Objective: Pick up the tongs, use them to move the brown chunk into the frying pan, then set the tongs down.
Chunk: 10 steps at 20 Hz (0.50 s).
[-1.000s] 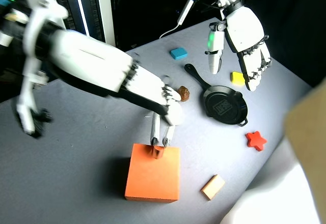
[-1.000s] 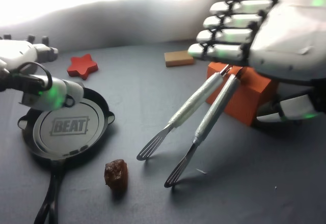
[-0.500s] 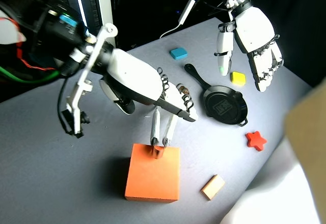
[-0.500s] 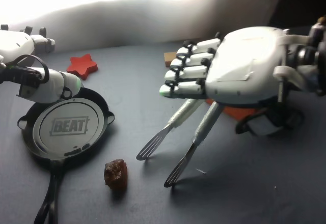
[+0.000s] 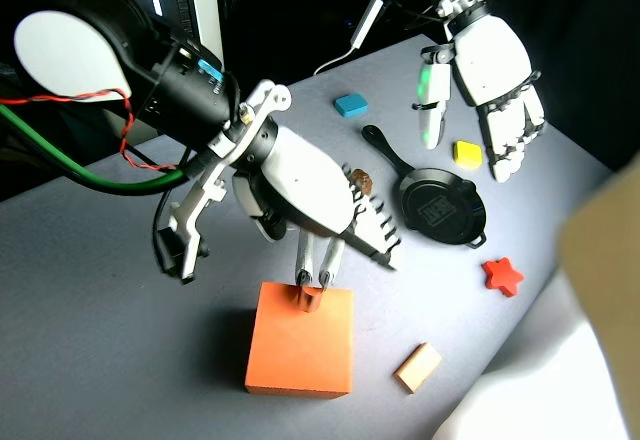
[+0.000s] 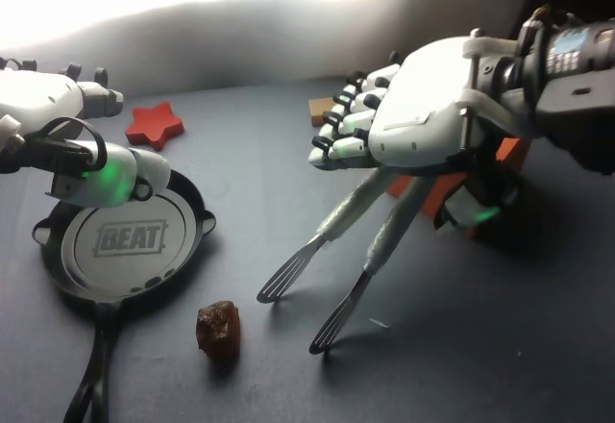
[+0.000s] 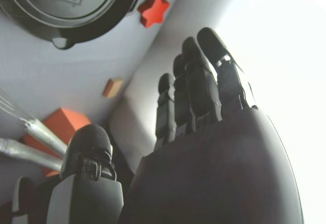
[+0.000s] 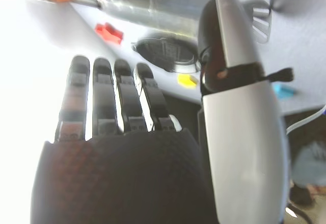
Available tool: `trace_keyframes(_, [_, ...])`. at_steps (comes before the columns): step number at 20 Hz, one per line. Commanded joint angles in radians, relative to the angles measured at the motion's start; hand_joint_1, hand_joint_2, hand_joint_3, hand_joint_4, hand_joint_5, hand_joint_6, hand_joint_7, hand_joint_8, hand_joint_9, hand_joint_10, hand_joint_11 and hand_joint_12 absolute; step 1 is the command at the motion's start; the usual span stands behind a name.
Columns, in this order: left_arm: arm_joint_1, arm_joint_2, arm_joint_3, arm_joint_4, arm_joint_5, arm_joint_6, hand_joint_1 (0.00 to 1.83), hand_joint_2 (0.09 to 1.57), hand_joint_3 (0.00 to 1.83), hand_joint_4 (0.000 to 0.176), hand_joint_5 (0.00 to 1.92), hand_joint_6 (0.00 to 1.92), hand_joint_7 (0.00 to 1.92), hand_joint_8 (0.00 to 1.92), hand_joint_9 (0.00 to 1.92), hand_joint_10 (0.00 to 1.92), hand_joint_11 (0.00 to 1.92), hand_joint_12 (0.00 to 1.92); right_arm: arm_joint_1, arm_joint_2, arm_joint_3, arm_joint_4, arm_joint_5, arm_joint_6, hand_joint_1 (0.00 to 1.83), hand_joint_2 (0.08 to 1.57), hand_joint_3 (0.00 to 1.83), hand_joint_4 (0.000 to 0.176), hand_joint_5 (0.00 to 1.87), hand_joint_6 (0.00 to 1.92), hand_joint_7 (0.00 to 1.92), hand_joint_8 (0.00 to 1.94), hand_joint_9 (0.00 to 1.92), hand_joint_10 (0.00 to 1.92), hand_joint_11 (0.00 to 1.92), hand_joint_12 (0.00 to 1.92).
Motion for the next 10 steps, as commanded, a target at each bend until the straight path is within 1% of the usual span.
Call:
trace_keyframes(1, [-0.001, 0.011, 0.003, 0.075, -0.013, 0.002, 0.06, 1.28, 0.0, 0.062, 0.15, 0.0, 0.21, 0.0, 0.28, 0.0, 0.0, 0.99, 0.009, 0.001, 0.005, -0.022, 0.071, 0.008, 1.0, 1.07, 0.0, 0.0, 0.0, 0.0, 0.0, 0.0, 0.0, 0.0, 0.0, 0.0])
trace_keyframes(2, [0.002, 0.011, 0.006, 0.075, -0.01, 0.002, 0.06, 1.28, 0.0, 0.063, 0.14, 0.0, 0.21, 0.0, 0.28, 0.0, 0.0, 0.99, 0.005, -0.006, 0.011, -0.022, 0.068, 0.013, 1.08, 1.06, 0.0, 0.0, 0.0, 0.0, 0.0, 0.0, 0.0, 0.0, 0.0, 0.0])
trace_keyframes(3, [0.006, 0.011, 0.009, 0.075, -0.007, 0.002, 0.09, 1.28, 0.0, 0.056, 0.16, 0.01, 0.21, 0.0, 0.28, 0.0, 0.0, 1.0, 0.002, -0.015, 0.017, -0.022, 0.068, 0.014, 1.03, 1.01, 0.0, 0.0, 0.0, 0.0, 0.0, 0.0, 0.0, 0.0, 0.0, 0.0])
trace_keyframes(5, [0.012, 0.011, 0.011, 0.075, -0.004, 0.002, 0.1, 1.28, 0.0, 0.057, 0.15, 0.0, 0.21, 0.0, 0.27, 0.0, 0.0, 0.97, -0.002, -0.03, 0.027, -0.022, 0.068, 0.016, 1.06, 1.03, 0.0, 0.0, 0.0, 0.0, 0.0, 0.0, 0.0, 0.0, 0.0, 0.0])
trace_keyframes(7, [0.013, 0.011, 0.013, 0.075, -0.004, 0.002, 0.12, 1.28, 0.0, 0.053, 0.15, 0.0, 0.2, 0.0, 0.28, 0.0, 0.0, 0.97, -0.007, -0.047, 0.041, -0.022, 0.067, 0.016, 0.99, 1.04, 0.0, 0.0, 0.0, 0.0, 0.0, 0.0, 0.0, 0.0, 0.0, 0.0])
trace_keyframes(10, [0.016, 0.011, 0.016, 0.075, -0.004, 0.002, 0.14, 1.28, 0.0, 0.05, 0.16, 0.0, 0.21, 0.0, 0.29, 0.01, 0.0, 0.97, -0.016, -0.07, 0.063, -0.024, 0.055, 0.016, 1.0, 1.04, 0.0, 0.0, 0.0, 0.0, 0.0, 0.0, 0.0, 0.0, 0.0, 0.0])
